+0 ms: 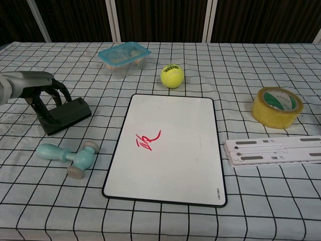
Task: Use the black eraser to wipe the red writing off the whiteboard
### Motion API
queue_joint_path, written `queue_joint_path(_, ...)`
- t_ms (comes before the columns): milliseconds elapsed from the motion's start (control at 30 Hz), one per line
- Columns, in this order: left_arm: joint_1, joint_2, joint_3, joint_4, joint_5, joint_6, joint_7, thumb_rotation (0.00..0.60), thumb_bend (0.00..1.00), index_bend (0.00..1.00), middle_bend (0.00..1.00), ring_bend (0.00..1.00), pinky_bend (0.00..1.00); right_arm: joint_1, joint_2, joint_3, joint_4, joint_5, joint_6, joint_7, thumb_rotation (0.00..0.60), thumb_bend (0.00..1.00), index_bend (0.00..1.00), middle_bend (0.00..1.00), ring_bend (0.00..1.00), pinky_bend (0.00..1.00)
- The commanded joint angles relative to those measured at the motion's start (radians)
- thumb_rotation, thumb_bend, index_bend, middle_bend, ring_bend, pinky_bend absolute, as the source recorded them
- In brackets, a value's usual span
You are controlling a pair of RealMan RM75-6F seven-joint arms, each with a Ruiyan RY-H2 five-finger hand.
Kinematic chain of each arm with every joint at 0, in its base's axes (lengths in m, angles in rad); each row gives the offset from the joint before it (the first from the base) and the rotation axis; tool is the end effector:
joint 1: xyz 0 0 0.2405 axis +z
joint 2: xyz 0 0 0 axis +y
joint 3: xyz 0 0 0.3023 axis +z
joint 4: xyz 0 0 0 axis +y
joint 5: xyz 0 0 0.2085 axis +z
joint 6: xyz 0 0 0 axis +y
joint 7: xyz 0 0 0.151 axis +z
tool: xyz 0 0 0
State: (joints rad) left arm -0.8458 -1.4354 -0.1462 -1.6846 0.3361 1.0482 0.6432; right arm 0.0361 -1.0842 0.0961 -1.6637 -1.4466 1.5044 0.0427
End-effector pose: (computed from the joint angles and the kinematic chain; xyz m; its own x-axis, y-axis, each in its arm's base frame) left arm -0.2195 0.3772 0.0095 0.3435 0.5067 0.7908 0.8997 0.0640 -0.4318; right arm -0.3547 -0.1828 0.2008 0.3348 0.0467 0.9411 -0.9404 0.0792 0.3306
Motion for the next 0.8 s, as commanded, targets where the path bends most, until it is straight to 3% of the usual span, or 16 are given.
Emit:
queue_joint_path(33, -0.002, -0.001, 0.0, 0.0, -0.003, -0.002, 0.001, 0.6, 0.22, 0.28, 0.39, 0.0, 0.02, 0.0, 0.001, 0.0, -0.001, 0.001, -0.001, 0.001, 0.6, 0.08, 0.06, 0.09, 0.19, 0.21)
queue_joint_path(533, -0.015, -0.012, -0.002, 0.013, -0.021, 0.021, 0.018, 0.6, 0.37, 0.32, 0.43, 0.0, 0.02, -0.001, 0.003, 0.0, -0.006, 0.006, -0.005, 0.007, 0.6, 0.08, 0.06, 0.09, 0.19, 0.21)
queue_joint_path(800, -0.012, 0.012, -0.01, -0.029, 0.001, 0.023, 0.005, 0.6, 0.4, 0.32, 0.43, 0.0, 0.02, 0.0, 0.004, 0.0, -0.008, 0.008, -0.006, 0.005, 0.6, 0.08, 0.06, 0.09, 0.19, 0.21)
